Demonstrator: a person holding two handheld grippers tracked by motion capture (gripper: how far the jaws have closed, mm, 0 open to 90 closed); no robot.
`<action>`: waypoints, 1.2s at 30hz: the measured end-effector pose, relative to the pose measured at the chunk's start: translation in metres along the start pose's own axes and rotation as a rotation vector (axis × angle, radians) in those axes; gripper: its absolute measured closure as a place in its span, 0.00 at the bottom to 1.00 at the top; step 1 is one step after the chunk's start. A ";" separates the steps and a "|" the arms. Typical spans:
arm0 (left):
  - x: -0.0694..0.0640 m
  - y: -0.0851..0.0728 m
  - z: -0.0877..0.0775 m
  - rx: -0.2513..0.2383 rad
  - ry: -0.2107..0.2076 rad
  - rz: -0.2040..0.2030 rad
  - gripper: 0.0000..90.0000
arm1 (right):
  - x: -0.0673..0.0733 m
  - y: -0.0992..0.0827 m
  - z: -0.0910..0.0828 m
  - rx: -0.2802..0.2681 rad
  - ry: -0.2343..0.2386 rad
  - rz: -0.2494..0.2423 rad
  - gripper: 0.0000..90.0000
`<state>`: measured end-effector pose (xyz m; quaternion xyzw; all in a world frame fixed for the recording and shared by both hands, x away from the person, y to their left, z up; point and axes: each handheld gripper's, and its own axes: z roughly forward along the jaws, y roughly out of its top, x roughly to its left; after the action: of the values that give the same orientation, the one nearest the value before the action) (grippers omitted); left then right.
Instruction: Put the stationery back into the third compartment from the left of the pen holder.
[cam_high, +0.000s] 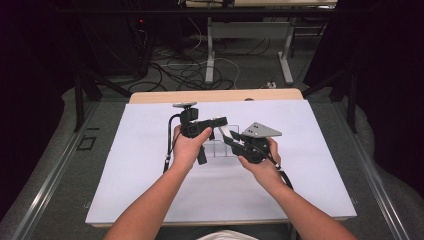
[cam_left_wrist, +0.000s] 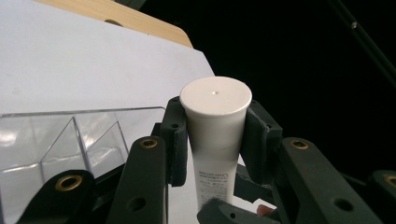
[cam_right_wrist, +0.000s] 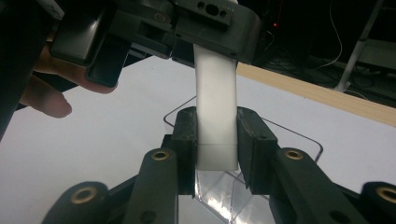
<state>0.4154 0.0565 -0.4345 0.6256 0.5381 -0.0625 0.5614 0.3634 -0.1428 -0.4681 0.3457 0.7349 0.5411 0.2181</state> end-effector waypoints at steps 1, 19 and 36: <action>-0.002 0.000 0.002 -0.005 -0.002 0.003 0.74 | -0.002 0.000 -0.001 -0.002 -0.003 -0.004 0.72; -0.007 0.001 0.022 -0.050 0.099 0.187 0.74 | -0.050 -0.019 -0.026 0.032 -0.069 0.010 0.40; -0.008 -0.015 0.043 -0.057 0.185 0.378 0.74 | -0.075 -0.041 -0.027 0.064 -0.158 0.094 0.27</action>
<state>0.4239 0.0152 -0.4542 0.7021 0.4622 0.1169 0.5289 0.3831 -0.2233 -0.5017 0.4281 0.7154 0.4981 0.2386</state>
